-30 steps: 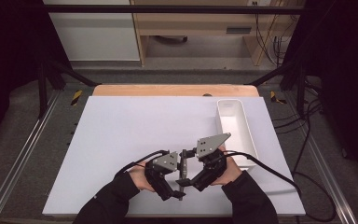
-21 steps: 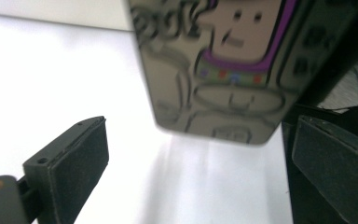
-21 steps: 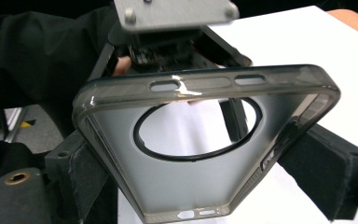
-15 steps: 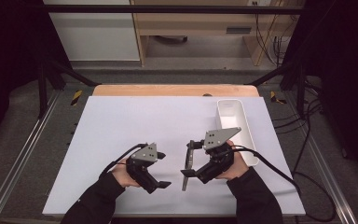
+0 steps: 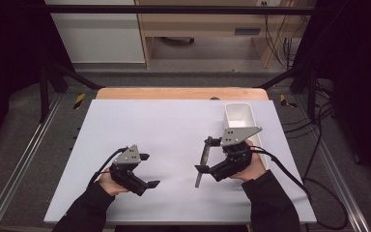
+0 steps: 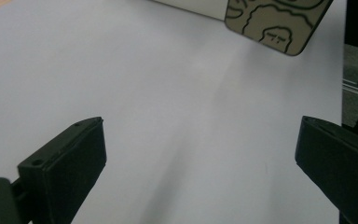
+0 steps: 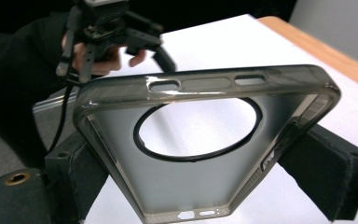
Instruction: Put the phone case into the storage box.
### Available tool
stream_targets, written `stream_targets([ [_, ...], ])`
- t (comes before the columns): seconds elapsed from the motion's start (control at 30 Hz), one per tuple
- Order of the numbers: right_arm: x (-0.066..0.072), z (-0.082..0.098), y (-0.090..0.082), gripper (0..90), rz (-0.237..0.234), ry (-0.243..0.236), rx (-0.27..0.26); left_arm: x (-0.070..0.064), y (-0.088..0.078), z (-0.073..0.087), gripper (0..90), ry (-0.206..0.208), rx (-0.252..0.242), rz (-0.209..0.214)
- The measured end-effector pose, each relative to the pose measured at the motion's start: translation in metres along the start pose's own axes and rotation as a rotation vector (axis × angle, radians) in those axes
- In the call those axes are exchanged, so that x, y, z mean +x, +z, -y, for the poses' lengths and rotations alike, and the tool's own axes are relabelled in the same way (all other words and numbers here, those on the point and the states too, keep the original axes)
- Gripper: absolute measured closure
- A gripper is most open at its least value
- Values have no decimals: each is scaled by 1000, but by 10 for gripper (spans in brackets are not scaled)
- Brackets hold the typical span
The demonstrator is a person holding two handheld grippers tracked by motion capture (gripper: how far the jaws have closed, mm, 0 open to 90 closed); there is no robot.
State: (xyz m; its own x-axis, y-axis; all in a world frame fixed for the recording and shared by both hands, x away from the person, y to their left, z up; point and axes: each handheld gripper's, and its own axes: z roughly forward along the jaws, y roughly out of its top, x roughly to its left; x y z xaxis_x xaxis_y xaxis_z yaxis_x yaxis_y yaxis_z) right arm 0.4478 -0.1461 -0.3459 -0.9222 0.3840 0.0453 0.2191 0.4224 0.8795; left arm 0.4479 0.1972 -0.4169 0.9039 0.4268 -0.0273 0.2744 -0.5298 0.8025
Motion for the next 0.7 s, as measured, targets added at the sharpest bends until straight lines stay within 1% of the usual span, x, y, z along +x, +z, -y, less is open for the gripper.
stream_targets([
  [0.17, -5, -4, -8, 130, 52, 34, -11, 6, -9, 14, 13, -56, -27, -69],
  [0.27, -8, -6, -11, 130, 80, 49, -9, 9, -14, 23, 13, -98, -43, -93],
  [0.37, -10, -7, -13, 130, 110, 64, -11, 11, -19, 33, 13, -129, -53, -116],
  [0.4, -12, -8, -14, 130, 135, 75, -13, 12, -20, 35, 13, -135, -54, -122],
  [0.43, -12, -8, -14, 130, 135, 75, -13, 13, -22, 37, 13, -143, -56, -139],
  [0.5, -14, -9, -16, 130, 167, 89, -14, 15, -26, 41, 13, -160, -70, -148],
  [0.53, -16, -9, -17, 130, 178, 93, -16, 16, -27, 43, 13, -165, -73, -159],
  [0.63, -19, -11, -19, 130, 209, 117, -26, 18, -30, 47, 13, -180, -76, -173],
  [0.7, -21, -13, -22, 129, 228, 130, -34, 20, -31, 48, 13, -186, -81, -175],
])
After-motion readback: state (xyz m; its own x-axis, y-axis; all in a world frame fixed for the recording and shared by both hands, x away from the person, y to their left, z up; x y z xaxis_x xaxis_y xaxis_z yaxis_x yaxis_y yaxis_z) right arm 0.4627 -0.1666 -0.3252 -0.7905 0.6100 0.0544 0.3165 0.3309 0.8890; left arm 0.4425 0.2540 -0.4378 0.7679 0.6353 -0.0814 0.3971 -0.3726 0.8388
